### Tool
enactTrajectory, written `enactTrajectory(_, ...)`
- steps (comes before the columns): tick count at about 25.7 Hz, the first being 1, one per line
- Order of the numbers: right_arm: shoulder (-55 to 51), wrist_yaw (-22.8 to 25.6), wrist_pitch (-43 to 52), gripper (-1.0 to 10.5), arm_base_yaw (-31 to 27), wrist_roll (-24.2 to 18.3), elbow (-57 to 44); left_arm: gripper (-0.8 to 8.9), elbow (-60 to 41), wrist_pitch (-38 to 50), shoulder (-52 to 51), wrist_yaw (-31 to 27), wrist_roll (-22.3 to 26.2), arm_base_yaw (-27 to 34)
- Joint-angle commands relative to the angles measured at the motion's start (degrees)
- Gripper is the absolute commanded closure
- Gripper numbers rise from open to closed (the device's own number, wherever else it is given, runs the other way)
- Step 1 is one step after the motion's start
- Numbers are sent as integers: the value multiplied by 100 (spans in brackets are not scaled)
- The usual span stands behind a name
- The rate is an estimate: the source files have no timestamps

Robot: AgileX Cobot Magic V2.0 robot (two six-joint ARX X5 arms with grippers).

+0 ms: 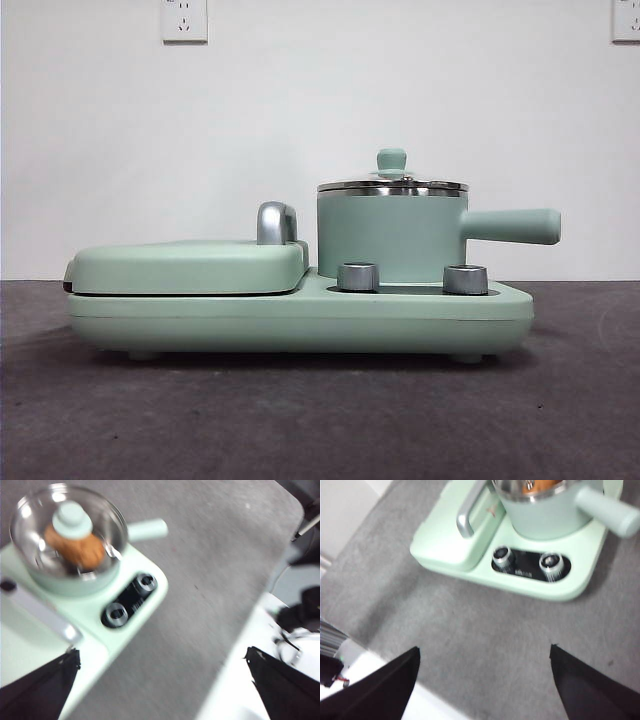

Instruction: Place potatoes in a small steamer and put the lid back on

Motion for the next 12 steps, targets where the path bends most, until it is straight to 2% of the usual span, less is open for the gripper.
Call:
enactTrajectory(1,20,-2,275,546,26,11,42,328,-304,70,-396,4,-142,-28)
enactTrajectory(9,20,-11,909,546,26,-55,42,329,-2771,538,-2243,4,-208,59)
enactTrajectory(12,20,-15,973,546,26,-98,42,330,-3683,791,-2918,4,-431,210)
